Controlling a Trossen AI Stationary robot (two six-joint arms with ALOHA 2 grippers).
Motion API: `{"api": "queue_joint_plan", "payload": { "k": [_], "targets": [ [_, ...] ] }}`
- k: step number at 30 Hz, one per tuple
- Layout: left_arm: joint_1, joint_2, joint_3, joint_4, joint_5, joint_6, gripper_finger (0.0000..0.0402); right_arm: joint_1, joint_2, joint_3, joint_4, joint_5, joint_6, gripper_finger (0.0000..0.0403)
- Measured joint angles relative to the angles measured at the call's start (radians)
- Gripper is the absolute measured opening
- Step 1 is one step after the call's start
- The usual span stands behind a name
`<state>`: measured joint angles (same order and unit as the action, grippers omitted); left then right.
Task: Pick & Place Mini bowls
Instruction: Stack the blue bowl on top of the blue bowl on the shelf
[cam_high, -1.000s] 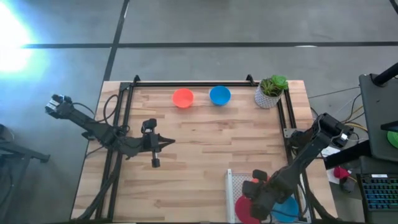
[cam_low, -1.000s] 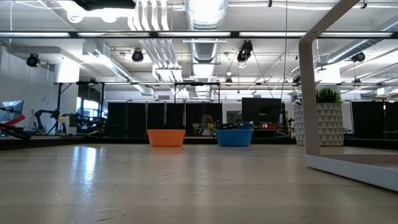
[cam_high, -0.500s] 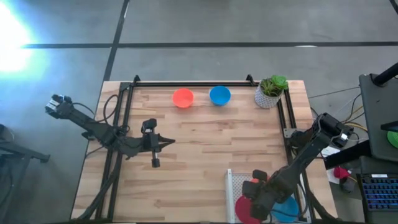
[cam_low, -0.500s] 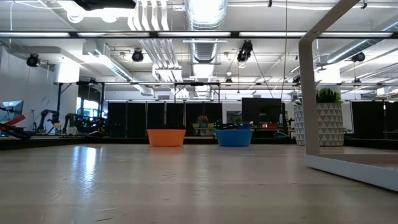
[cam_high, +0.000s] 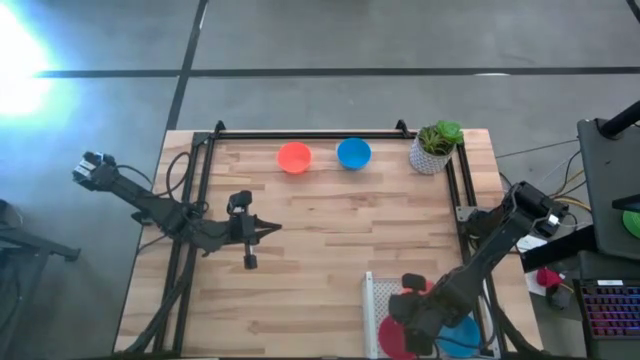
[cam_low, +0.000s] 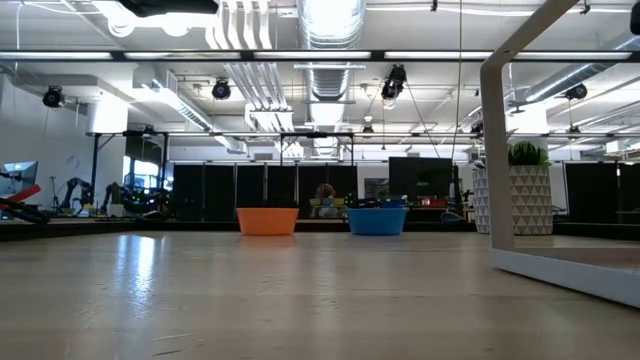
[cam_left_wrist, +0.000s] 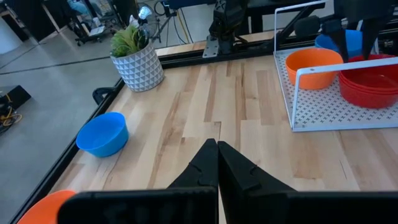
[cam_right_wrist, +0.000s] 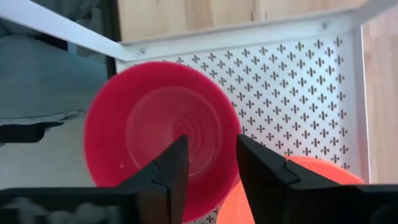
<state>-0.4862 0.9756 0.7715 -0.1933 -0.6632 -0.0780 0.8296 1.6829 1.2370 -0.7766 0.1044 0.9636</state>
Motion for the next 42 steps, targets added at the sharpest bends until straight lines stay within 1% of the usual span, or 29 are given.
{"api": "queue_joint_plan", "payload": {
  "k": [4,6,8,12,16,21,25,28,33,39,42],
  "targets": [
    [0.000,0.000,0.000,0.000,0.000,0.000,0.0000,-0.003,0.000,0.036,-0.015,0.000,-0.053,0.0132],
    [0.000,0.000,0.000,0.000,0.000,0.000,0.0000,-0.008,0.000,0.058,-0.052,0.002,-0.079,0.0129],
    [0.000,0.000,0.000,0.000,-0.003,0.002,0.0000,-0.010,-0.001,0.081,-0.100,0.030,-0.087,0.0122],
    [0.003,0.000,0.000,0.000,-0.017,0.001,0.0000,-0.010,-0.001,0.139,-0.233,0.149,-0.101,0.0103],
    [0.010,0.000,0.000,-0.001,-0.019,0.000,0.0000,-0.010,-0.002,0.196,-0.367,0.302,-0.096,0.0080],
    [0.021,0.000,0.000,0.000,-0.019,-0.003,0.0000,-0.015,-0.015,0.256,-0.501,0.501,-0.012,0.0048],
    [0.025,0.000,0.000,-0.001,-0.019,-0.003,0.0000,-0.033,-0.031,0.279,-0.574,0.598,0.068,0.0025],
    [0.026,0.000,0.000,-0.001,-0.019,-0.003,0.0000,-0.062,-0.046,0.279,-0.586,0.623,0.102,0.0011],
    [0.026,0.000,0.000,-0.001,-0.019,-0.004,0.0000,-0.150,-0.074,0.279,-0.587,0.632,0.101,0.0008],
    [0.026,0.000,0.000,-0.001,-0.019,-0.004,0.0000,-0.332,-0.101,0.279,-0.587,0.632,0.004,0.0008],
    [0.026,0.000,-0.001,-0.001,-0.019,-0.004,0.0000,-0.441,-0.106,0.279,-0.586,0.601,-0.063,0.0008]
  ]
}}
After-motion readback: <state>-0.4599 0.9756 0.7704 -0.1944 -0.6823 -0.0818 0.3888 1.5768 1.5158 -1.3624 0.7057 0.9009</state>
